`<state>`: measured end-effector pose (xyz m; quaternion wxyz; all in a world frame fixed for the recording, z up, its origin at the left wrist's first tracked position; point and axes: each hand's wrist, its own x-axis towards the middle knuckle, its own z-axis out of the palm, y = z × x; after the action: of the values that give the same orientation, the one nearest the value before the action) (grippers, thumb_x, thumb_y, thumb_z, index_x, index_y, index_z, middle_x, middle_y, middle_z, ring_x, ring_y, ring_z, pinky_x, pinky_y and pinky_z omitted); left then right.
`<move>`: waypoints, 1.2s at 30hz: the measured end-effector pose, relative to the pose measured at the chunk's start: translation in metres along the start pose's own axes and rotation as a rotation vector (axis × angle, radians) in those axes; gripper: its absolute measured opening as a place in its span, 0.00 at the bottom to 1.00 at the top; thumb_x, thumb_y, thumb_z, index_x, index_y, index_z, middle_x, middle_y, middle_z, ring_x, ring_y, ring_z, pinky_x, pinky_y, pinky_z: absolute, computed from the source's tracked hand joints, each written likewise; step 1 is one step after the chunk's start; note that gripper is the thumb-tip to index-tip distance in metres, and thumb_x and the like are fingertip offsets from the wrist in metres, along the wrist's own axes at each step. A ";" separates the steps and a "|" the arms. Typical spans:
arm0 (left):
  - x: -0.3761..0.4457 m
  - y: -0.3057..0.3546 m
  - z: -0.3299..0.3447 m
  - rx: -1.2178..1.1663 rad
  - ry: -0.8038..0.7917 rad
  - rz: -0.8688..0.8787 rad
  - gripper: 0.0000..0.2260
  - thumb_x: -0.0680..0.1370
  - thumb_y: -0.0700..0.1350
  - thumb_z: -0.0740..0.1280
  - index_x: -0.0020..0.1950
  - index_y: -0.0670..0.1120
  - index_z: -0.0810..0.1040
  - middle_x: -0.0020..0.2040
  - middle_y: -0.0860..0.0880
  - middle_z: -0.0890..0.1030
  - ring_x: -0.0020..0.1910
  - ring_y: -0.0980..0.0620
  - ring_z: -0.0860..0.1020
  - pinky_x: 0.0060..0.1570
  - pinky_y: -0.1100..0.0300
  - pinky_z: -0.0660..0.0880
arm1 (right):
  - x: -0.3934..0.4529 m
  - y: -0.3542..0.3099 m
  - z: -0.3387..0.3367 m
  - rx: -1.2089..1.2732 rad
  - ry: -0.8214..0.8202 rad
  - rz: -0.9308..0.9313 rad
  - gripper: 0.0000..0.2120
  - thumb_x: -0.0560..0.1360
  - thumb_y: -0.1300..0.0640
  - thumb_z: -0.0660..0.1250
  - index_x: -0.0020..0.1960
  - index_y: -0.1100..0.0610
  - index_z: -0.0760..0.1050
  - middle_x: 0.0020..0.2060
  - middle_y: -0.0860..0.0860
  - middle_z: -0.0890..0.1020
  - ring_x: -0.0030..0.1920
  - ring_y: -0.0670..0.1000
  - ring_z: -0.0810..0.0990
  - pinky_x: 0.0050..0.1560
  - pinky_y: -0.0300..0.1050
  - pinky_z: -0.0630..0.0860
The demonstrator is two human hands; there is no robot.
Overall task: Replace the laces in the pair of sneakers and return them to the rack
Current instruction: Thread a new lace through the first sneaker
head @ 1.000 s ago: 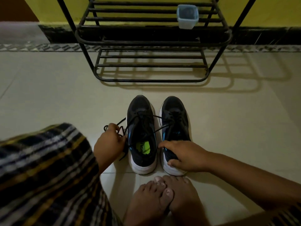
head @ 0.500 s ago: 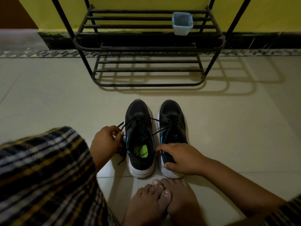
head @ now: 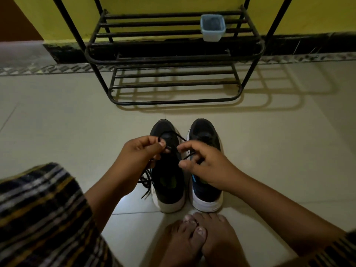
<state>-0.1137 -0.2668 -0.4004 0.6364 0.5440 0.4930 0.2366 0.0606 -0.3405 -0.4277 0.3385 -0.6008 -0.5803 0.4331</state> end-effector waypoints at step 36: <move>0.072 0.032 -0.019 0.819 -0.341 -0.116 0.06 0.77 0.42 0.67 0.47 0.39 0.79 0.40 0.48 0.83 0.37 0.58 0.80 0.35 0.68 0.74 | 0.024 0.008 -0.095 -0.519 -0.165 0.189 0.06 0.77 0.57 0.65 0.46 0.51 0.81 0.38 0.44 0.81 0.34 0.34 0.75 0.36 0.26 0.68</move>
<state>-0.0939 -0.1882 -0.3962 0.4528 0.7540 0.4636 -0.1073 0.1494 -0.3081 -0.4010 0.0831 -0.6814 -0.6390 0.3471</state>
